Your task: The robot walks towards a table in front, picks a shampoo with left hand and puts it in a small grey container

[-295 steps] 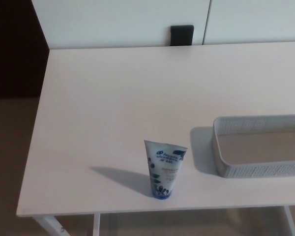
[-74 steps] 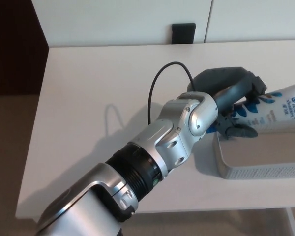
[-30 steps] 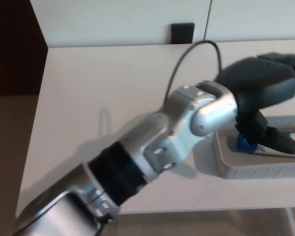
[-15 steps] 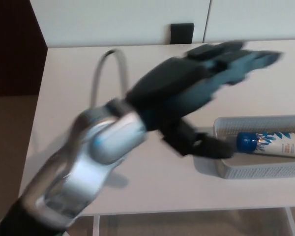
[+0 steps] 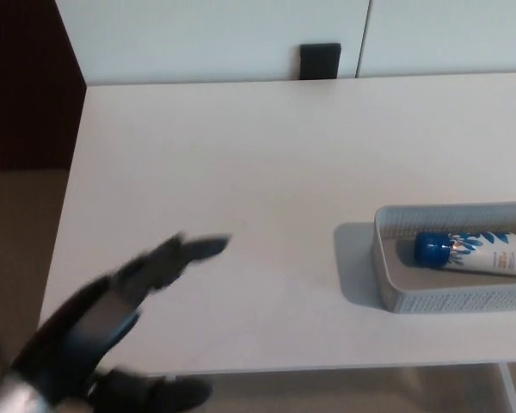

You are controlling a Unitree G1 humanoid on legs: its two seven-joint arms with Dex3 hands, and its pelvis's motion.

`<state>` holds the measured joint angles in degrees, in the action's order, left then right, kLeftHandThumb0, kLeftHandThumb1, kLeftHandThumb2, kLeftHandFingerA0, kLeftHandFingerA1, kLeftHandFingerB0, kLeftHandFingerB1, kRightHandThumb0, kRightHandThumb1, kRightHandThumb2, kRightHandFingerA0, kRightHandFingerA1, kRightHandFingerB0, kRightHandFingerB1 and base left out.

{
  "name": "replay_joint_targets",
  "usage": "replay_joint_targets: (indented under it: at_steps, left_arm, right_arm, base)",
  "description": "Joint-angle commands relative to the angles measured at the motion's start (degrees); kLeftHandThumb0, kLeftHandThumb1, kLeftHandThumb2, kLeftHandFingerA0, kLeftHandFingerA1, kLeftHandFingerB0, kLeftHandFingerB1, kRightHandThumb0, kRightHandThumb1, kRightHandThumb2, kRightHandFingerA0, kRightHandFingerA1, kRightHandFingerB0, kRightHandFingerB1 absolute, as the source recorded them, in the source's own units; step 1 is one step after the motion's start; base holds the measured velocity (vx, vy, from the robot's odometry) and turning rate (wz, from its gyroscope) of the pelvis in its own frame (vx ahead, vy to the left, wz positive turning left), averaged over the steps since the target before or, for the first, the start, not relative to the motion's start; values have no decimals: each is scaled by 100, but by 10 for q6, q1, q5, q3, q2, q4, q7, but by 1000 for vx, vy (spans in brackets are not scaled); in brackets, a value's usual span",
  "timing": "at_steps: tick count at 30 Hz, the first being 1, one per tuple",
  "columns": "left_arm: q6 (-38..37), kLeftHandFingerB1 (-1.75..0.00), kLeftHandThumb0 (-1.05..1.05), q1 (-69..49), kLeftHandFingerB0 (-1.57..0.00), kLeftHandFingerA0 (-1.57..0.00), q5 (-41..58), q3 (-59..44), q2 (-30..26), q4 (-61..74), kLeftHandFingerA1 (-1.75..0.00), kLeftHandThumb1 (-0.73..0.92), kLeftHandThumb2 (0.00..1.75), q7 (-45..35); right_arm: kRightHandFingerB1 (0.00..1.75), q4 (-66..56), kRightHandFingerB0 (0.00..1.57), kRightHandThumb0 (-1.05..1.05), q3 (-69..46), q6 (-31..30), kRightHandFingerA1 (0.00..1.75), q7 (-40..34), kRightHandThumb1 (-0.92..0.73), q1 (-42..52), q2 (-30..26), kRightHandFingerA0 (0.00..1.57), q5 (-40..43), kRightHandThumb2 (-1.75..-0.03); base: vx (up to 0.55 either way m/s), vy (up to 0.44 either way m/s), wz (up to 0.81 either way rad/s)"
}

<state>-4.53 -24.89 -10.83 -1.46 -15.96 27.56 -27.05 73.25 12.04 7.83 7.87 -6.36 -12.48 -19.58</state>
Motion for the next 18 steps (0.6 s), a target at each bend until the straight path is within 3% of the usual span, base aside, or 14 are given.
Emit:
replay_joint_targets:
  at_steps: [1,5,6,7,8,9,10,11,14,16,17,18]
  left_arm:
    - [-273,-46,-92,-298,-40,-27,272,-148,-50,-80,-62,47,56,-178]
    - [-287,-45,-90,-301,-48,-38,265,-130,-72,-128,-60,44,55,-207]
    - [-285,-43,-86,-298,-58,-43,269,-126,-84,-149,-57,42,55,-227]
    - [-279,-46,-85,-297,-65,-47,272,-125,-97,-162,-56,30,71,-245]
    - [-272,-46,-85,-297,-65,-47,272,-125,-108,-167,-56,30,71,-257]
    - [-261,-48,-92,-291,-78,-50,271,-121,-129,-174,-50,26,70,-276]
    - [-247,-44,-74,-288,-70,-70,272,-119,-156,-182,-48,22,66,-305]
    - [-231,-46,-71,-289,-78,-73,271,-116,-194,-198,-46,28,65,-345]
    - [-223,-44,-61,-278,-80,-78,256,-103,-222,-241,-46,36,53,-363]
    - [-216,-45,-63,-261,-80,-80,223,-90,-229,-280,-48,39,54,-343]
    - [-177,-54,-71,-243,-79,-87,175,-91,-205,-309,-61,32,71,-268]
    - [-166,-58,-65,-223,-77,-82,151,-92,-185,-342,-64,31,74,-220]
  right_arm:
    - [41,22,55,-37,-36,-4,47,-13,-68,43,-41,67,29,-60]
    - [41,23,55,-37,-38,-1,47,-15,-68,54,-43,68,27,-60]
    - [41,22,55,-39,-38,0,49,-16,-68,57,-46,70,24,-61]
    - [41,22,56,-39,-38,1,48,-16,-68,59,-48,70,23,-61]
    - [41,22,56,-39,-39,1,48,-15,-68,59,-48,70,23,-61]
    - [41,21,55,-38,-42,1,48,-14,-68,53,-50,69,25,-61]
    - [41,20,55,-38,-45,1,49,-12,-68,50,-50,68,27,-60]
    - [41,18,55,-37,-51,0,50,-9,-69,49,-49,69,32,-59]
    - [41,19,55,-38,-57,1,51,-8,-69,48,-48,70,34,-59]
    - [40,20,54,-39,-56,-1,51,-10,-70,48,-48,69,29,-59]
    - [41,21,53,-39,-58,-2,51,-8,-69,48,-48,67,31,-60]
    - [41,22,53,-38,-62,-3,51,-8,-68,48,-47,68,33,-58]
  base:
    - [0,0,0]
    - [0,0,0]
    - [0,0,0]
    - [0,0,0]
    - [0,0,0]
    - [0,0,0]
    - [0,0,0]
    - [0,0,0]
    - [0,0,0]
    - [0,0,0]
    - [0,0,0]
    - [0,0,0]
